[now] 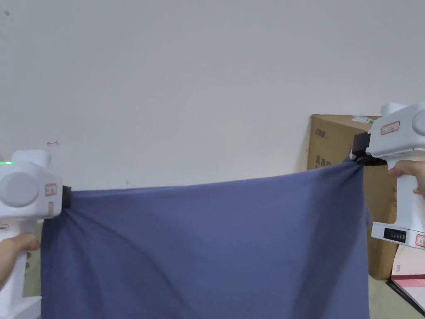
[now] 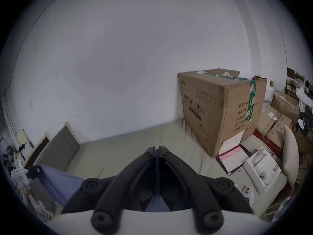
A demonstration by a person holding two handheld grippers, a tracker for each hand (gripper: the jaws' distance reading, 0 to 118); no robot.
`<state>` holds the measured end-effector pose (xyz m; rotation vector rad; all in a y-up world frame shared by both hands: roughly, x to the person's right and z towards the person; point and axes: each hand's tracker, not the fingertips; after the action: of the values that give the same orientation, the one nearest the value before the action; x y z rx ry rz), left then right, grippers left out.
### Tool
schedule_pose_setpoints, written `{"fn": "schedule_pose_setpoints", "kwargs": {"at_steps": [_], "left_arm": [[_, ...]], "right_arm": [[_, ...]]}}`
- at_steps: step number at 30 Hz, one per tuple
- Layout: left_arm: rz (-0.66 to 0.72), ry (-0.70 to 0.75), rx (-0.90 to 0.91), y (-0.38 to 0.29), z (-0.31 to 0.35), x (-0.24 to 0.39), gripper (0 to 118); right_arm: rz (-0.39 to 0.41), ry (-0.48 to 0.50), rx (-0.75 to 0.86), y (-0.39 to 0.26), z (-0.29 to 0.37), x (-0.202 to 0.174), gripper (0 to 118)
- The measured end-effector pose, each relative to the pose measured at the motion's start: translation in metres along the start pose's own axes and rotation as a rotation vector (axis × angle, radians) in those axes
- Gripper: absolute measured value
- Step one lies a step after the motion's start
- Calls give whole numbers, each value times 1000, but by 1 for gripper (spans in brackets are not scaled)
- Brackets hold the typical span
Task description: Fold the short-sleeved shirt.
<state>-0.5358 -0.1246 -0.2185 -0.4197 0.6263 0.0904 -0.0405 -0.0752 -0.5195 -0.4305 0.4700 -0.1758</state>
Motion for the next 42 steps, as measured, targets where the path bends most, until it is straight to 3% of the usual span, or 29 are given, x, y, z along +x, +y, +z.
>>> {"fn": "schedule_pose_setpoints", "kwargs": {"at_steps": [6,18,25,28,32,38,42], "left_arm": [[-27,7,73,57,-8,4,3],[44,38,174,184,-101,-7,3],[75,73,250,212,-115,-15,3],[76,99,263,196,-126,-13,3],[21,120,147,158,-172,-7,3],[4,166,-67,45,-278,8,2],[-32,174,-244,-51,-339,21,2]], "right_arm": [[-18,9,44,40,-12,-14,2],[-33,-14,114,148,-96,-79,2],[-12,-1,155,156,-121,-99,2],[4,10,134,141,-140,-100,2],[14,-18,47,103,-184,-92,2],[4,-82,-169,-2,-285,-67,2],[106,-153,-339,-96,-346,-48,2]]}}
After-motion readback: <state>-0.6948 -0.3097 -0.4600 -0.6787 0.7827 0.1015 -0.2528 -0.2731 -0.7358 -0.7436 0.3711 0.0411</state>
